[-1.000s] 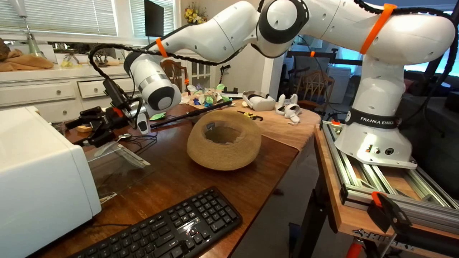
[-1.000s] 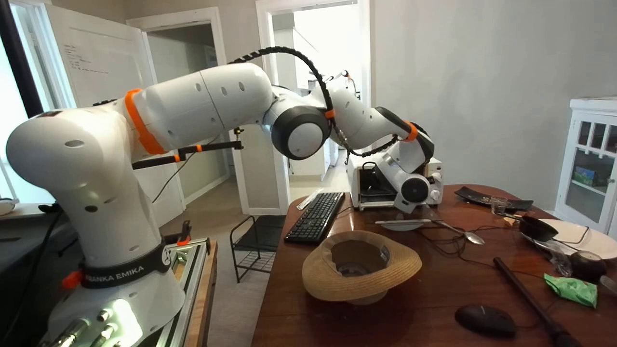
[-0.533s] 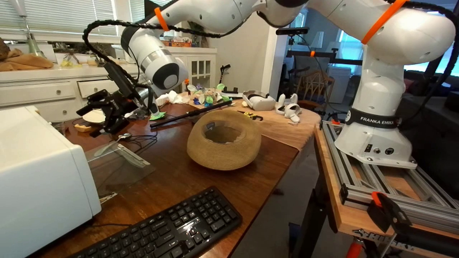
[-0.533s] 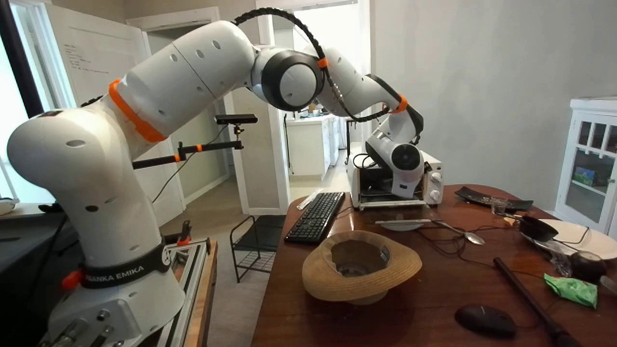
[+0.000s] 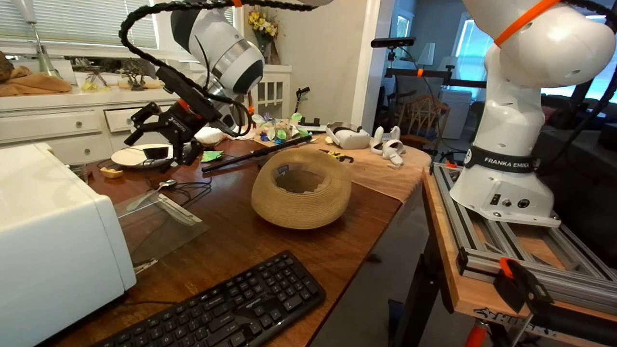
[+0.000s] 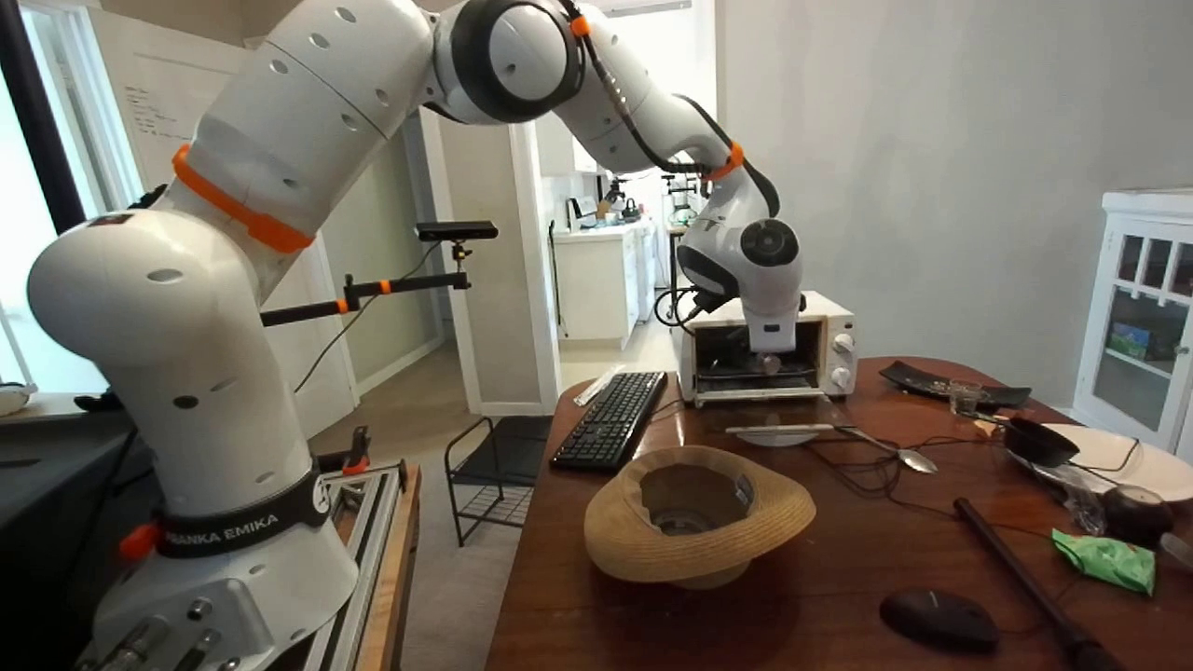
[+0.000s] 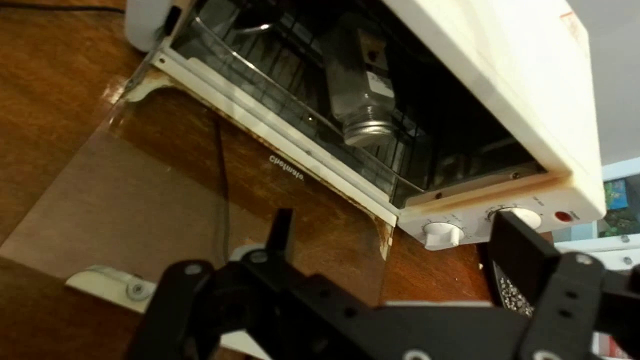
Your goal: Put the glass jar from the hat in the toaster oven.
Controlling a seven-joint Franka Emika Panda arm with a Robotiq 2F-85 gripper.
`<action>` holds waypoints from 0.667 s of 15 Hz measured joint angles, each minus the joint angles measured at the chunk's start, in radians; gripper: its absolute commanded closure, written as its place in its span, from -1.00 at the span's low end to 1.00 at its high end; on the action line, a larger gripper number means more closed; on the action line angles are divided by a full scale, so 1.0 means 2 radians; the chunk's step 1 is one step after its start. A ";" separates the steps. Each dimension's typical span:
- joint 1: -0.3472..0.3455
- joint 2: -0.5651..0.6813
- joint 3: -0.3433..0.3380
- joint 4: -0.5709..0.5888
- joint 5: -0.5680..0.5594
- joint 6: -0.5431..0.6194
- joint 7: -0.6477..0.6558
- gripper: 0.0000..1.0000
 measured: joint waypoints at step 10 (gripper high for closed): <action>0.078 -0.026 -0.100 -0.040 -0.353 -0.002 0.135 -1.00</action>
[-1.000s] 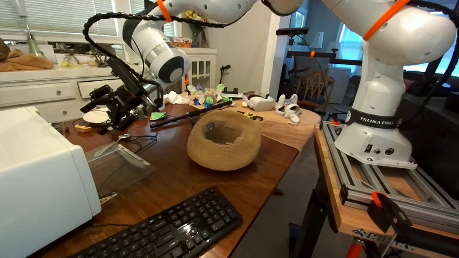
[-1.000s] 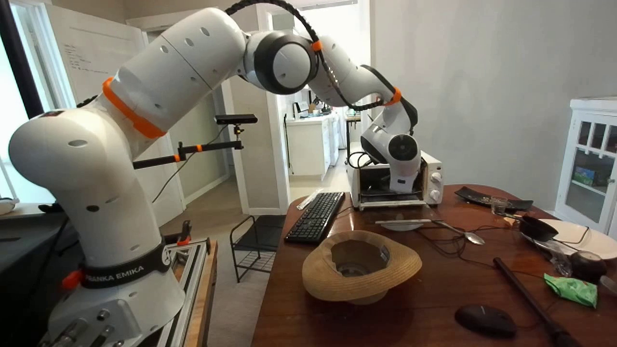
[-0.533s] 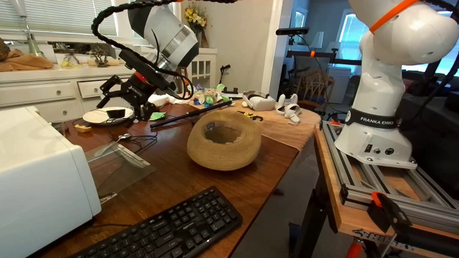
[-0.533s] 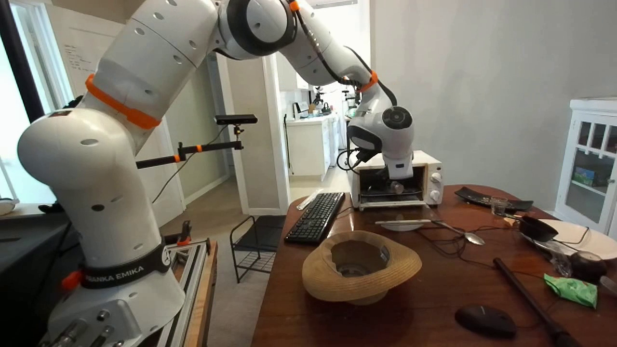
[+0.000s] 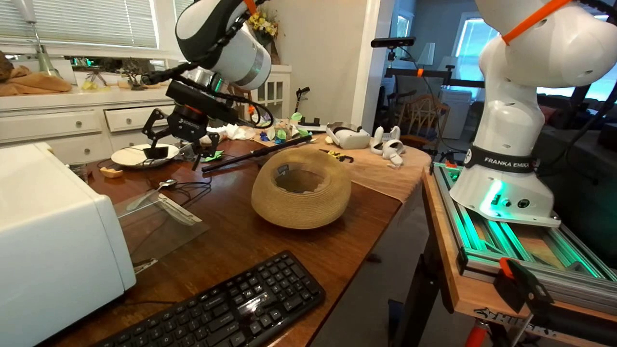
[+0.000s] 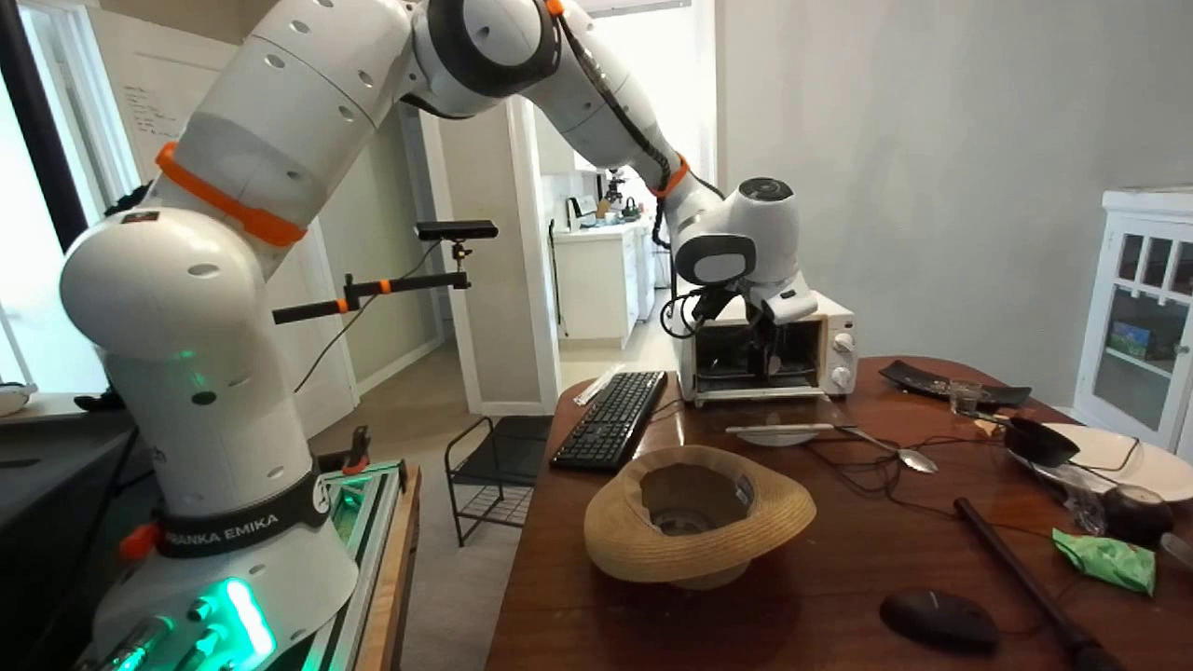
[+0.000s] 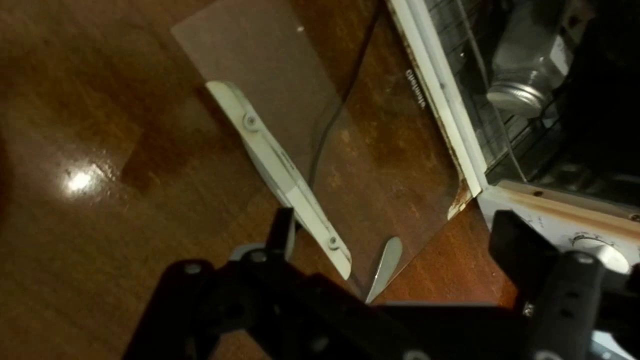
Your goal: Put the glass jar from the hat in the toaster oven.
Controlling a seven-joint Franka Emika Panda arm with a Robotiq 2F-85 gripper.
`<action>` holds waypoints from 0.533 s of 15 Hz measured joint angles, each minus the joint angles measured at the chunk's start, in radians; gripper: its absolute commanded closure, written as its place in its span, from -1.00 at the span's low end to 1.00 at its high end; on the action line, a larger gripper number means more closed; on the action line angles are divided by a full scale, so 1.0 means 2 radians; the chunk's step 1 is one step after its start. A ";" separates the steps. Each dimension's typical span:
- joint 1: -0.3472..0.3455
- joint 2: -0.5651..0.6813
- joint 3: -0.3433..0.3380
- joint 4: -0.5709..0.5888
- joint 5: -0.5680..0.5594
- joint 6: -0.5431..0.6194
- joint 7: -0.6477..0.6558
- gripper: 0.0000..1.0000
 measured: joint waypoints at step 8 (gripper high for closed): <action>0.016 0.000 -0.044 -0.004 -0.228 0.025 0.033 -1.00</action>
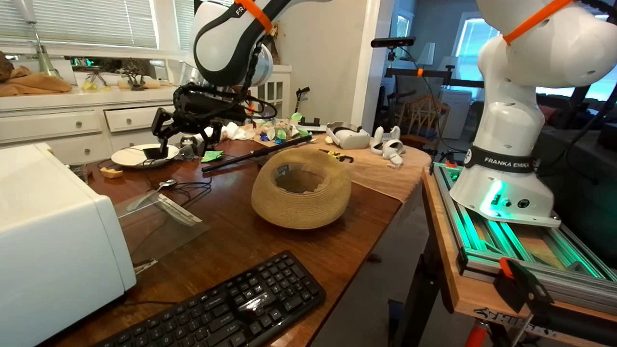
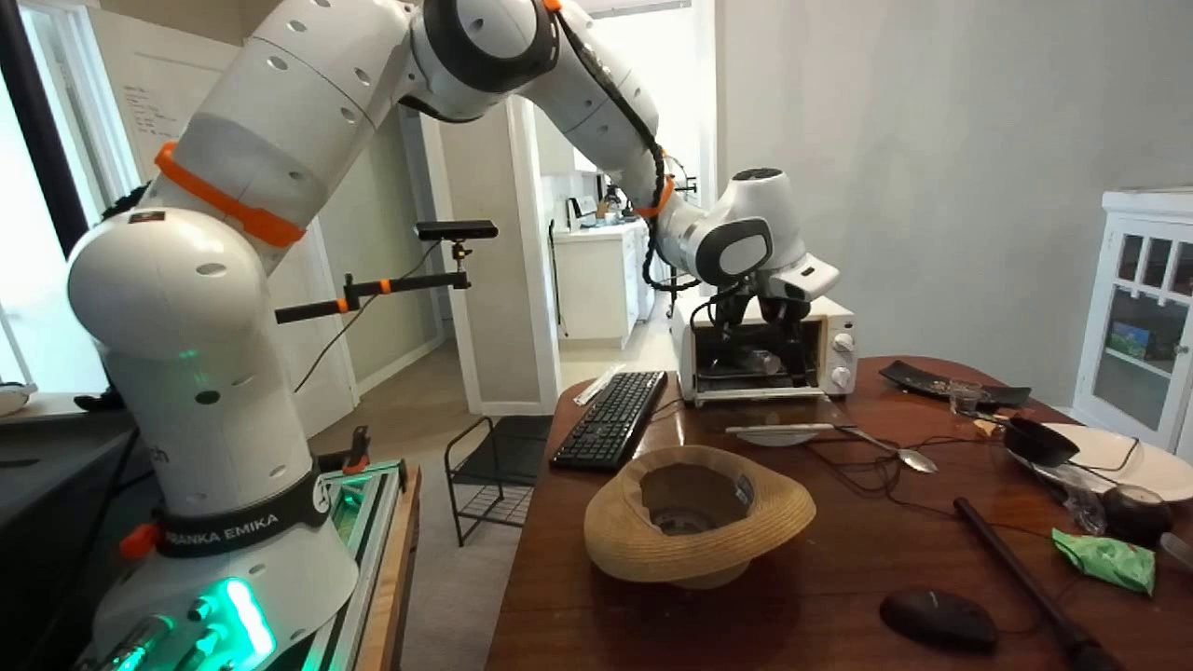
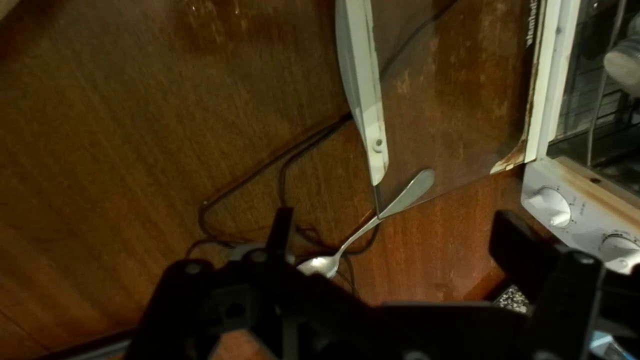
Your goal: Put the glass jar from the hat in the toaster oven.
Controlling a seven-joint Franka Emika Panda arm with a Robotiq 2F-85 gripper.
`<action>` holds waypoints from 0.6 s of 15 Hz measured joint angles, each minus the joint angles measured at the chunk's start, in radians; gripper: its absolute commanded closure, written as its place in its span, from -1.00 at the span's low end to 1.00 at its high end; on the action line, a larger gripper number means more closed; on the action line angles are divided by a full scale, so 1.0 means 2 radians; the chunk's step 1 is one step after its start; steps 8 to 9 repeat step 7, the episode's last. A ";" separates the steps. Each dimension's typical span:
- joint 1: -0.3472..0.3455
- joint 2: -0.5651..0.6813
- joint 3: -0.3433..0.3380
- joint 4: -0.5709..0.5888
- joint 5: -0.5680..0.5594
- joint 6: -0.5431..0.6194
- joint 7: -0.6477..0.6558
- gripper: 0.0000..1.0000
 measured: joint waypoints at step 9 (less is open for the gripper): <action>0.002 0.000 -0.001 -0.004 -0.005 0.006 -0.002 -1.00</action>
